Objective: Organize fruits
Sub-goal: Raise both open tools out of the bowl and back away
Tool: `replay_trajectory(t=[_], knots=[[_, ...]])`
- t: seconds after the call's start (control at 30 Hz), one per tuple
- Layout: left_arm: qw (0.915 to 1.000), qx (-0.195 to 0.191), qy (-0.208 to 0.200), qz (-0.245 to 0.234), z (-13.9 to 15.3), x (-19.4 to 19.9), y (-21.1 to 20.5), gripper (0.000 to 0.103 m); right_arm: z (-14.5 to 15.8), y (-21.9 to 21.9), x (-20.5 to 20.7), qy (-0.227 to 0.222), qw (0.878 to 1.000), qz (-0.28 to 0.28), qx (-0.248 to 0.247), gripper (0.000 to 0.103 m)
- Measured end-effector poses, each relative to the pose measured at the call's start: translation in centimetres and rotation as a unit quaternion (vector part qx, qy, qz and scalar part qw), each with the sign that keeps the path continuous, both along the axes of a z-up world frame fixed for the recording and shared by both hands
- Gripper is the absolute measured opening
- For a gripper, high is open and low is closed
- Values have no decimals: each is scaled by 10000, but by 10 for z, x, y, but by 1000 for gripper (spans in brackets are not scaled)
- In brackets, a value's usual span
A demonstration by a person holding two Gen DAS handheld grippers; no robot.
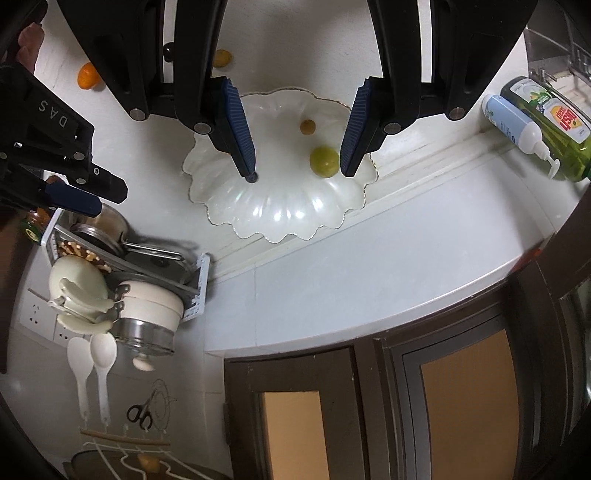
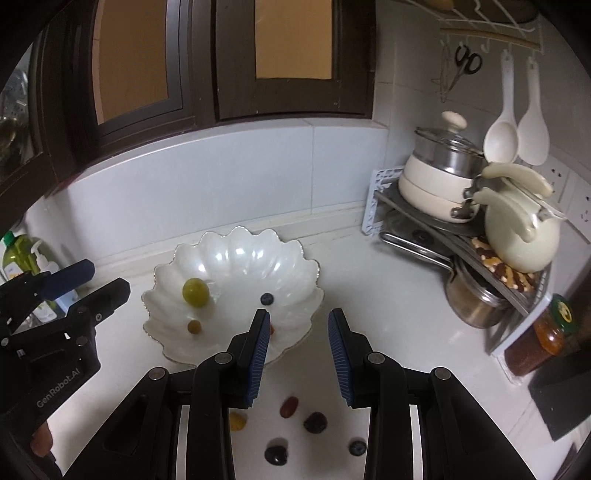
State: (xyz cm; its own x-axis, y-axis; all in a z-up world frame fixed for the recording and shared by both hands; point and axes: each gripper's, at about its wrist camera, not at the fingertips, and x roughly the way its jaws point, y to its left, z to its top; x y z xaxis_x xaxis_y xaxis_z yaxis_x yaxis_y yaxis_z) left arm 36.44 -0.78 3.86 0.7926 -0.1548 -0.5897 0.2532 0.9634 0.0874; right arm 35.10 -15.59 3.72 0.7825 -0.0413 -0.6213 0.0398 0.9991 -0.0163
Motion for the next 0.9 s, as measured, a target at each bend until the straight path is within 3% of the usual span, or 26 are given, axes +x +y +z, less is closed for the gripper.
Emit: replay_trajectory(t=[0.43, 0.9], knots=[[9983, -224, -286, -464, 12, -44, -10, 47, 15, -15, -59, -554, 9980, -318, -9, 34], [9942, -230, -460, -946, 20, -72, -42, 47, 11, -38, -98, -622, 9963, -598, -18, 34]])
